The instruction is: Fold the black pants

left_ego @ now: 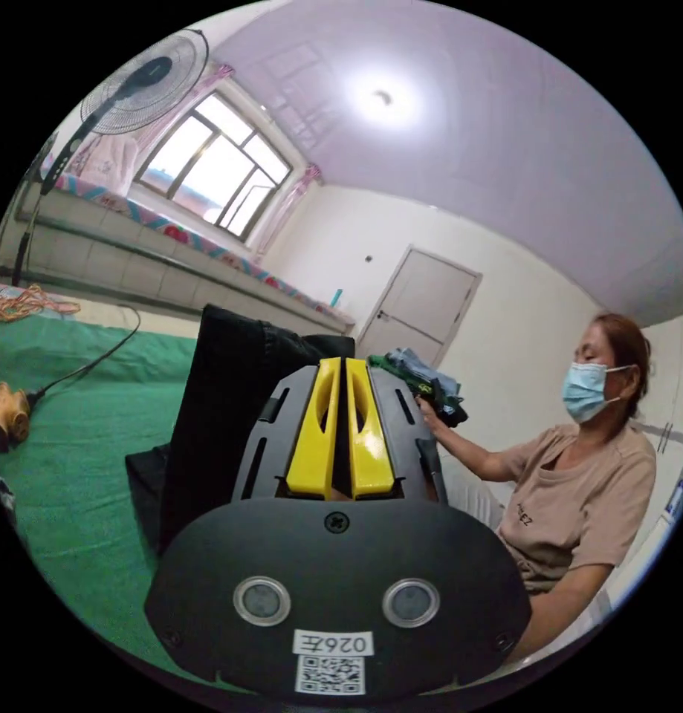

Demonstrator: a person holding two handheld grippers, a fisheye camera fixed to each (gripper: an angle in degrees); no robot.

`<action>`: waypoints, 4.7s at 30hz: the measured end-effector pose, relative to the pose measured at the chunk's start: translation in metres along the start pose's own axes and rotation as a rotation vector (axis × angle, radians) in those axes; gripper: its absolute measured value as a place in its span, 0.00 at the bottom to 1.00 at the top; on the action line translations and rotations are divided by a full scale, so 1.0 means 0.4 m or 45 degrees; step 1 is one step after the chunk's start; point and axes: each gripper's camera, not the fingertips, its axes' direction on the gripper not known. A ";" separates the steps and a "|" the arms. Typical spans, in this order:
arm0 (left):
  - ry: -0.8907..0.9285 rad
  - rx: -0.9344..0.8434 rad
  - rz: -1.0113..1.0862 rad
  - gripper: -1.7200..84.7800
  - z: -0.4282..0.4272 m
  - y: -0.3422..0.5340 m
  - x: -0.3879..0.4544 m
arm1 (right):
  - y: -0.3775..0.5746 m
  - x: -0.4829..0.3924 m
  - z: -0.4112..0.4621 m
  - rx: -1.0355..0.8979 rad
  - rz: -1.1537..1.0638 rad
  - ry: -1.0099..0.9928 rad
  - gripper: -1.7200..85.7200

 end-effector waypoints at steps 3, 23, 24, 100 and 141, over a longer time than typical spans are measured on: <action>0.056 -0.048 0.124 0.02 -0.031 -0.010 0.062 | 0.026 0.009 -0.093 0.106 0.035 -0.064 0.00; -0.161 -0.632 -0.073 0.01 -0.151 0.094 0.250 | 0.355 -0.110 -0.449 -0.264 -0.215 0.242 0.01; -0.252 -0.493 -0.166 0.02 -0.186 0.081 0.228 | 0.352 -0.125 -0.451 -0.237 -0.230 0.268 0.01; -1.017 -0.303 -1.034 0.23 -0.359 -0.109 0.179 | 0.079 0.066 -0.077 -0.498 -0.241 0.594 0.12; -0.869 0.010 -1.139 0.10 -0.345 -0.273 -0.429 | -0.220 0.035 0.149 -0.379 0.008 0.715 0.04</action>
